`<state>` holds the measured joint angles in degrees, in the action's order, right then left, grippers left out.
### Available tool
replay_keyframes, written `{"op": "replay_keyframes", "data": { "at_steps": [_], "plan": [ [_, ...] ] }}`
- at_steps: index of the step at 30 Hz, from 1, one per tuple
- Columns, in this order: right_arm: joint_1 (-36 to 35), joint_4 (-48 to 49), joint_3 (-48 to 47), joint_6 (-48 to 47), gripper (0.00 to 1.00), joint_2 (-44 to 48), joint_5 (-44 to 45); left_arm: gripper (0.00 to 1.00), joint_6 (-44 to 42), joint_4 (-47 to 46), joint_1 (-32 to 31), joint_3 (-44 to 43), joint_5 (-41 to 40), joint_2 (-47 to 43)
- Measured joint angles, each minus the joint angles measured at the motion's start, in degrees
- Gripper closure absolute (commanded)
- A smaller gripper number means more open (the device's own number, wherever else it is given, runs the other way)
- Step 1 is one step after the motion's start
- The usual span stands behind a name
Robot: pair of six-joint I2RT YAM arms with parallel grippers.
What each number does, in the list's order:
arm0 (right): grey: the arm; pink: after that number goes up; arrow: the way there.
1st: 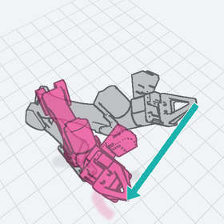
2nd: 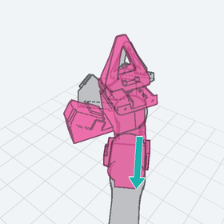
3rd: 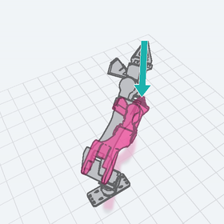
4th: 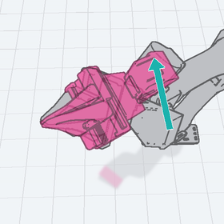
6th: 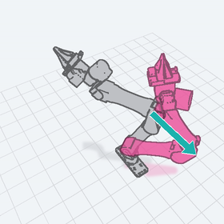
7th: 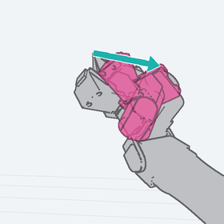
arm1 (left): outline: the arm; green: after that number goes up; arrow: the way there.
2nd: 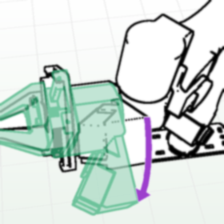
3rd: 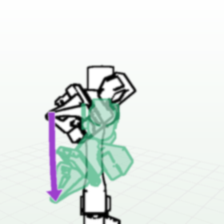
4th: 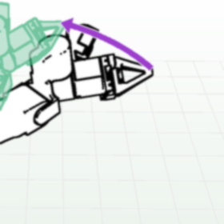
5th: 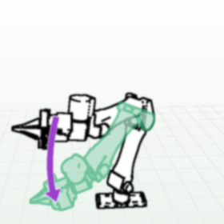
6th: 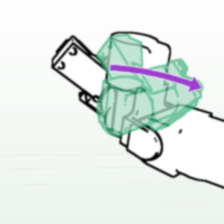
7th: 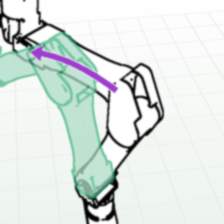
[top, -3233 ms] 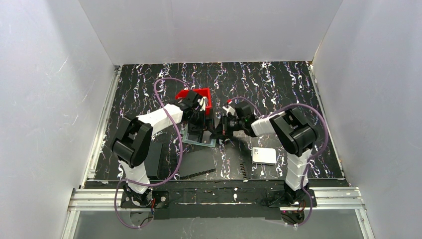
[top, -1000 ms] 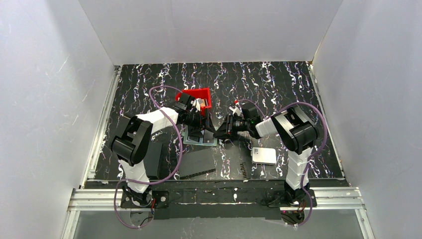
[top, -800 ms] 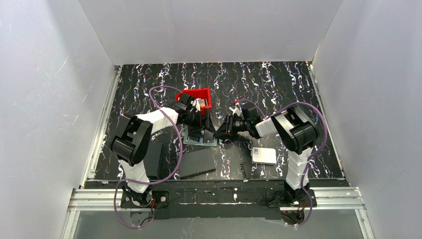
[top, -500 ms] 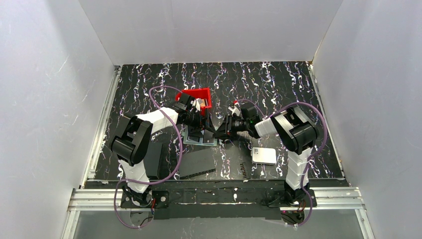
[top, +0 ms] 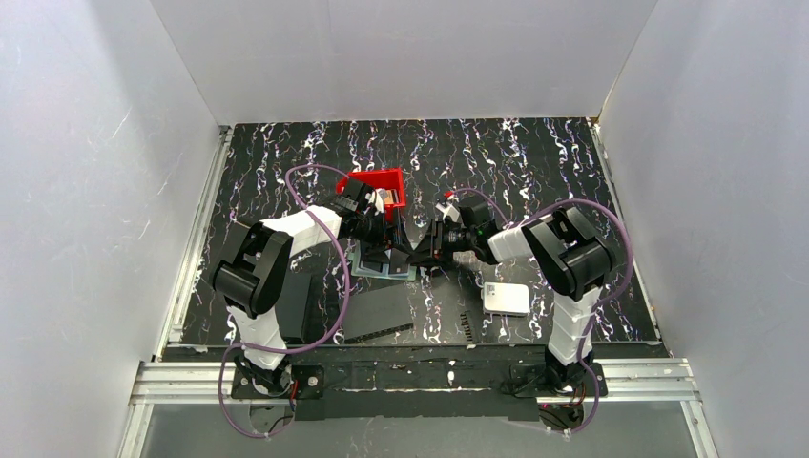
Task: Put the credit cards into the card holder
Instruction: Turn over the card slot in the card holder.
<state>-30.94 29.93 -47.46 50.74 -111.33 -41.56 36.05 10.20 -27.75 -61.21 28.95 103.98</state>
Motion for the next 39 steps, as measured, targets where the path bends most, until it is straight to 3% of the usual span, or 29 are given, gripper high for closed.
{"op": "replay_keyframes", "data": {
  "at_steps": [12, 20, 26, 30, 32, 34, 35, 39],
  "plan": [
    [-0.6, -5.6, -0.8, -3.2, 0.63, 2.6, 1.5, 0.24, 0.0, -0.2, 0.1, 0.1, 0.2, 0.0],
    [-0.7, -5.8, -0.8, -3.1, 0.82, 2.6, 1.3, 0.24, 0.0, -0.2, 0.1, 0.1, 0.2, 0.0],
    [-0.8, -5.4, -0.9, -2.8, 0.74, 2.5, 1.1, 0.24, 0.0, -0.2, 0.1, 0.1, 0.2, 0.0],
    [-1.7, 0.7, -0.9, 1.7, 0.74, 0.0, 0.0, 0.24, 0.2, -0.5, 0.3, 0.3, 0.8, 0.0],
    [-1.7, 9.0, 0.0, 8.0, 0.82, -2.9, -1.5, 0.22, 1.3, -0.8, 0.7, 0.7, 2.0, -0.3],
    [-1.9, 14.1, 0.9, 11.2, 0.99, -4.0, -2.3, 0.19, 2.2, -1.1, 1.3, 0.9, 3.4, -0.9],
    [-2.0, 15.3, 0.9, 11.6, 0.99, -4.0, -2.3, 0.17, 2.6, -1.3, 1.8, 1.2, 4.2, -1.5],
    [-2.2, 14.8, 0.7, 11.2, 0.81, -4.0, -2.2, 0.15, 3.5, -0.9, 5.9, 1.9, 7.6, -5.4]
  ]
}}
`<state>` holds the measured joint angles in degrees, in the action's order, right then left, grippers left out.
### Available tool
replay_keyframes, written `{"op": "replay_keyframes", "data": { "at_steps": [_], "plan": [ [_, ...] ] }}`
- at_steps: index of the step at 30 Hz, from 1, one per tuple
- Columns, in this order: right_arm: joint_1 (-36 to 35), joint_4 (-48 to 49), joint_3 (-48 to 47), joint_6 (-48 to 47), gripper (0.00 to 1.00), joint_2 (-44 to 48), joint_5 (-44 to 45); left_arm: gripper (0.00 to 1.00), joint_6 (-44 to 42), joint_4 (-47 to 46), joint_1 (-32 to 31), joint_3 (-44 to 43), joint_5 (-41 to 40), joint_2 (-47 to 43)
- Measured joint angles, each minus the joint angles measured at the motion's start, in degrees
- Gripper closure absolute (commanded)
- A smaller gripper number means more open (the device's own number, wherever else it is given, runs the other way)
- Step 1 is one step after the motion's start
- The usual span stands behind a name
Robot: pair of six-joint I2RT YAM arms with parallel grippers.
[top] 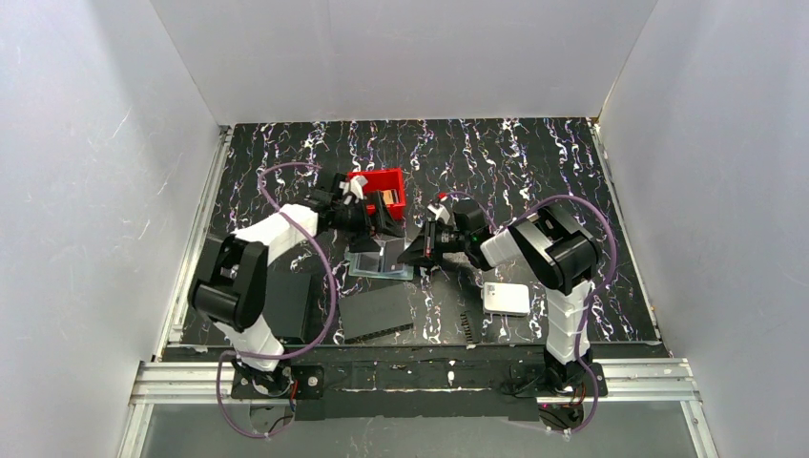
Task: Put the credit cards into the card holder
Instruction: Turn over the card slot in the card holder.
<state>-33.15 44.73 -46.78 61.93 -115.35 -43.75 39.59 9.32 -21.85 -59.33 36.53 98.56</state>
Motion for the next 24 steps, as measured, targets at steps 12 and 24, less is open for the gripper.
{"op": "replay_keyframes", "data": {
  "at_steps": [12, 24],
  "plan": [
    [-0.6, -8.1, -4.4, -6.6, 0.51, 1.3, -0.3, 0.26, -6.8, 10.2, 5.3, -0.9, -2.3, -9.1],
    [-3.4, -11.9, -8.4, -8.6, 0.56, 2.3, -0.2, 0.28, -9.0, 11.8, 5.3, -0.9, -4.7, -6.7]
  ]
}}
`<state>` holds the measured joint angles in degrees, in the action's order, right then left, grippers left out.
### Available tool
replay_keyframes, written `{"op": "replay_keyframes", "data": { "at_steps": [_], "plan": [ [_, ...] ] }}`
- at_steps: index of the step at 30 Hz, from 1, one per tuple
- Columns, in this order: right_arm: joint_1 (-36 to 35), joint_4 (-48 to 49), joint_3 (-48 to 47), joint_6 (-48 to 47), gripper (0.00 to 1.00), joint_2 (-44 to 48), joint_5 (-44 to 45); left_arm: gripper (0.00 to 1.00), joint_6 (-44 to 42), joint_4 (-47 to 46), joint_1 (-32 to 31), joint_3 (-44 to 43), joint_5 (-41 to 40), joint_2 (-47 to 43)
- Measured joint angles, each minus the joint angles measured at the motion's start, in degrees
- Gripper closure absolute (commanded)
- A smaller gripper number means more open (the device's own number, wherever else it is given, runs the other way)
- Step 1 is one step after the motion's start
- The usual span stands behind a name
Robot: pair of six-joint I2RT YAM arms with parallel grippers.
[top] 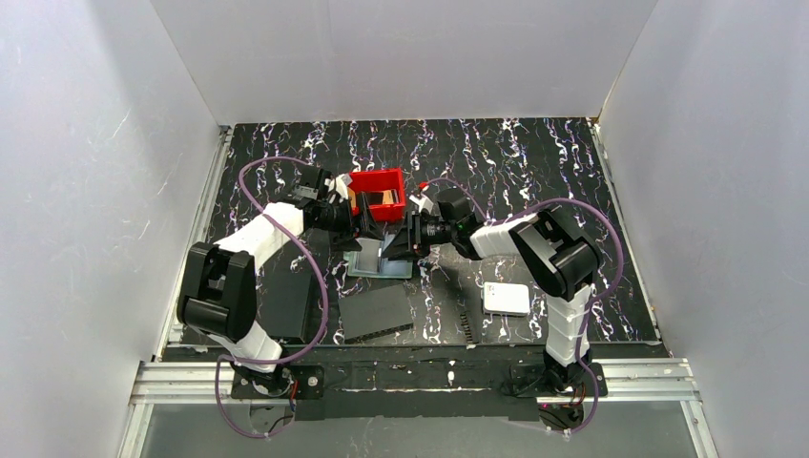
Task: Put the credit cards into the card holder
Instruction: Turn over the card slot in the card holder.
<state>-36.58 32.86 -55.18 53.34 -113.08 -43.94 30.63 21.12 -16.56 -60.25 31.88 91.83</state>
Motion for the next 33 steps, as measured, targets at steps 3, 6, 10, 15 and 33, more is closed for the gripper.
{"op": "replay_keyframes", "data": {
  "at_steps": [3, 6, 10, 15, 33],
  "plan": [
    [-0.3, 0.1, -0.2, 0.0, 0.62, 0.0, 0.0, 0.28, -0.3, 0.1, 0.0, 0.0, 0.0, 0.0],
    [-0.3, 0.0, -0.2, 0.0, 0.63, -0.1, 0.2, 0.31, -0.4, -0.2, 0.0, 0.0, 0.0, 0.3],
    [-0.3, -0.7, -0.6, -1.0, 0.64, -0.9, 0.7, 0.37, 0.1, -1.8, 0.0, 0.8, 0.7, 2.1],
    [-0.3, -3.2, -0.7, -2.4, 0.74, -0.9, 1.7, 0.38, 1.0, -2.9, 0.0, 2.7, 1.6, 3.5],
    [-2.2, -5.5, -5.3, -3.9, 0.98, -3.3, 2.4, 0.43, -3.4, 2.4, -1.9, -0.2, -4.6, 3.5]
  ]
}}
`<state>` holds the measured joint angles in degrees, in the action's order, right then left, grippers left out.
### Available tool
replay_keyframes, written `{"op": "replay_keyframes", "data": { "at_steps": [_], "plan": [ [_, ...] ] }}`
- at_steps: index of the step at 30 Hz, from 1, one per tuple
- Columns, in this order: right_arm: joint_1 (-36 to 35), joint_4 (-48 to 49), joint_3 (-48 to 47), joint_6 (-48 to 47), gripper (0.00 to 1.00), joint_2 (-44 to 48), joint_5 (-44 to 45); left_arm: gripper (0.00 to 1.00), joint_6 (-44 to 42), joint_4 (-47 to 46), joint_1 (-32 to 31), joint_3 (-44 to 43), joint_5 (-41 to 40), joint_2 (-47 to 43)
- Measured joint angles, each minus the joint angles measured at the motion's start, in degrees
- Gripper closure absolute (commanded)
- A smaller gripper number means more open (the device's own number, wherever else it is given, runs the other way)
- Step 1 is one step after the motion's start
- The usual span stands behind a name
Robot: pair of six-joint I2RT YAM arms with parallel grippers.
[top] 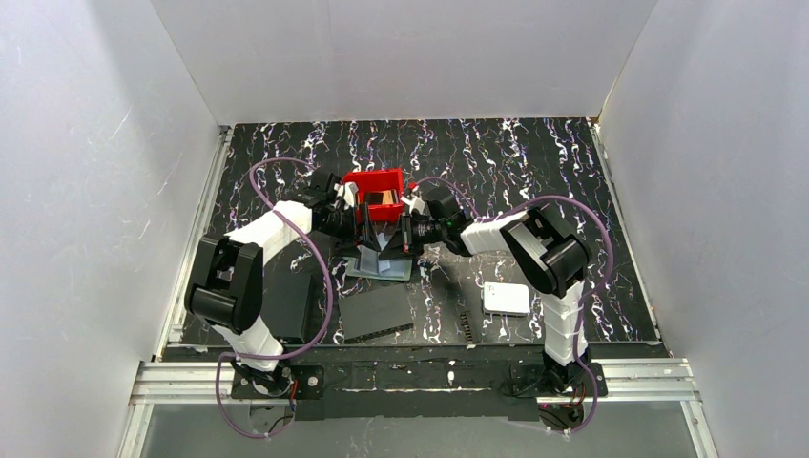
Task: Put the credit cards into the card holder
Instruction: Turn over the card slot in the card holder.
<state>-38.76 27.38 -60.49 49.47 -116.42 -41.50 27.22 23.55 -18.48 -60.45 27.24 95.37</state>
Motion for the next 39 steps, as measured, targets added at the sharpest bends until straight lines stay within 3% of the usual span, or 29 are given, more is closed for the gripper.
{"op": "replay_keyframes", "data": {
  "at_steps": [8, 18, 23, 27, 33, 36, 39],
  "plan": [
    [0.7, -0.9, 0.9, -0.8, 0.99, 0.0, 0.6, 0.54, -2.2, 3.2, 0.0, -1.2, -4.4, 1.0],
    [5.8, -6.5, 6.1, -5.6, 0.97, 4.0, 0.8, 0.51, -3.5, 5.3, -0.1, -2.2, -6.6, 3.8],
    [9.3, -16.6, 5.0, -13.7, 0.79, 6.3, 1.1, 0.48, -3.7, 6.1, -1.4, -2.4, -7.6, 4.0],
    [10.1, -26.9, 1.4, -20.9, 0.6, 6.9, 4.2, 0.39, -3.6, 6.1, -3.1, -3.1, -7.8, 5.7],
    [8.4, -41.3, -6.8, -30.2, 0.47, 11.8, 14.6, 0.36, -3.2, 5.9, -3.8, -3.1, -7.7, 6.1],
    [6.4, -42.7, -9.6, -31.2, 0.35, 14.9, 16.4, 0.32, -3.2, 6.4, -3.8, -3.1, -7.8, 5.8],
    [4.8, -37.2, -8.9, -27.9, 0.35, 16.0, 12.0, 0.26, -3.2, 7.1, -3.4, -3.1, -8.0, 4.3]
  ]
}}
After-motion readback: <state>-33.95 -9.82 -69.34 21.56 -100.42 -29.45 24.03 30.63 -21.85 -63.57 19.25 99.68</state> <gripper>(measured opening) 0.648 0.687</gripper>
